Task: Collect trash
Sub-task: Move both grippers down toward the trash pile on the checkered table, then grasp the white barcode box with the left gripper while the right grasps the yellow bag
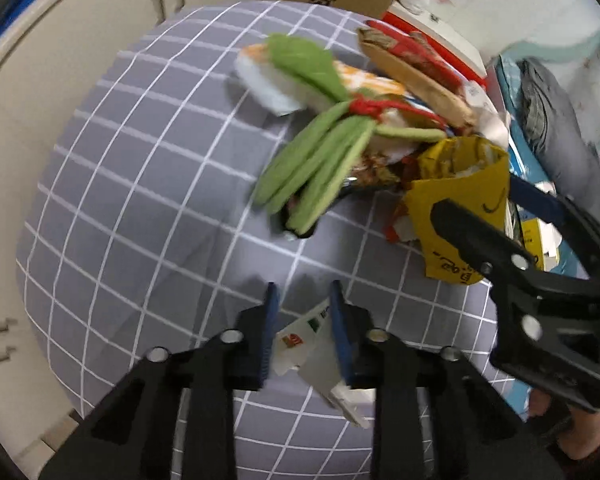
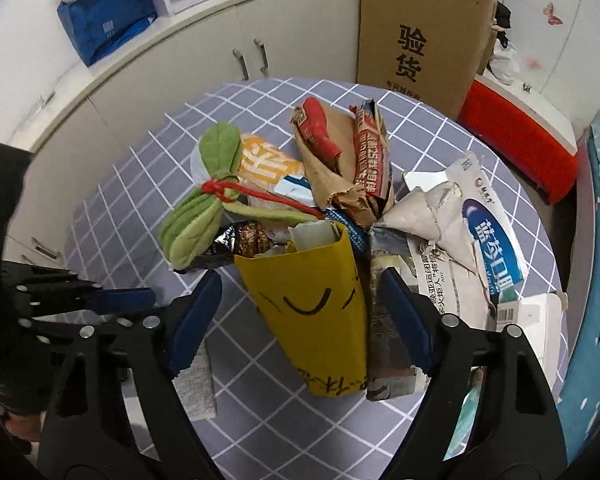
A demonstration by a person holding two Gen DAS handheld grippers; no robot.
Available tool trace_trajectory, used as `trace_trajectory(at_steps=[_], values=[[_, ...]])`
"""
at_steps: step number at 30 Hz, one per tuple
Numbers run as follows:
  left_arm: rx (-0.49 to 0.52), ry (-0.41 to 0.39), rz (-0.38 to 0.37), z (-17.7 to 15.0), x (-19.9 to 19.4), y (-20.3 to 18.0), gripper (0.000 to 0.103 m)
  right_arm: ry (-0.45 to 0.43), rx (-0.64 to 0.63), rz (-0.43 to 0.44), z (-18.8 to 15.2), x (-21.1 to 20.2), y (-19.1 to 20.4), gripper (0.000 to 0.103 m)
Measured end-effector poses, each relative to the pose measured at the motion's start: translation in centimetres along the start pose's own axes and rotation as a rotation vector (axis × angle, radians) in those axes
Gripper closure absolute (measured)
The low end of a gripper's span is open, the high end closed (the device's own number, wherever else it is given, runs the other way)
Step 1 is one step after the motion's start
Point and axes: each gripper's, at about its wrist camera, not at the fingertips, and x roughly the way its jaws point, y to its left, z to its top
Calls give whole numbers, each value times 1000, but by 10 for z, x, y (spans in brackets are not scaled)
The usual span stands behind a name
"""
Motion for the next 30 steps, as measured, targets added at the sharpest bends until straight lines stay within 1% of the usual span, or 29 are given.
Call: trace_trajectory(at_steps=[1, 2, 3, 4, 5, 6, 7, 8, 9, 11, 14, 19, 20, 21, 22, 23, 24, 27, 30], values=[[-5, -3, -4, 0, 0, 3, 85, 4, -3, -5, 0, 2, 1, 25], [-10, -6, -10, -1, -1, 5, 85, 11, -8, -17, 0, 5, 1, 29], [-19, -12, -23, -3, -3, 7, 85, 17, -8, -23, 0, 7, 1, 38], [-44, -25, -34, -5, -7, 11, 83, 22, 4, -21, 0, 9, -3, 45], [-58, -31, -33, -7, -10, 11, 75, 25, 11, -11, 0, 9, -4, 64], [-69, -37, -38, -7, -12, 13, 53, 36, 25, 0, 1, 10, -7, 64], [-80, -53, -33, -9, -17, 14, 42, 33, 37, 6, 1, 8, -9, 64], [-85, -70, -20, -10, -21, 13, 34, 27, 53, 26, 1, 3, -12, 64], [-81, -82, -18, -11, -26, 11, 33, 22, 68, 41, 1, -2, -14, 65], [-68, -76, -20, -14, -30, 1, 33, 10, 86, 53, 1, -13, -16, 65], [-77, -45, -25, -23, -28, -6, 33, -4, 124, 89, -1, -32, -19, 65], [-76, 23, -18, -27, -9, -19, 33, -12, 178, 124, -8, -54, -27, 65], [-78, 32, -16, -28, -6, -20, 42, -9, 190, 124, -11, -56, -29, 65], [-81, 38, -20, -28, -4, -21, 54, -7, 202, 124, -13, -58, -31, 65], [-82, 45, -33, -27, -2, -22, 59, -4, 219, 127, -16, -59, -33, 65], [-77, 47, -39, -25, 0, -23, 67, -2, 232, 130, -21, -62, -35, 65], [-74, 43, -42, -25, 0, -25, 71, -2, 242, 129, -23, -64, -37, 65], [-64, 14, -57, -24, -7, -34, 76, -5, 271, 126, -32, -71, -41, 65], [-34, -24, -66, -23, -23, -45, 77, -13, 315, 128, -41, -82, -50, 65]])
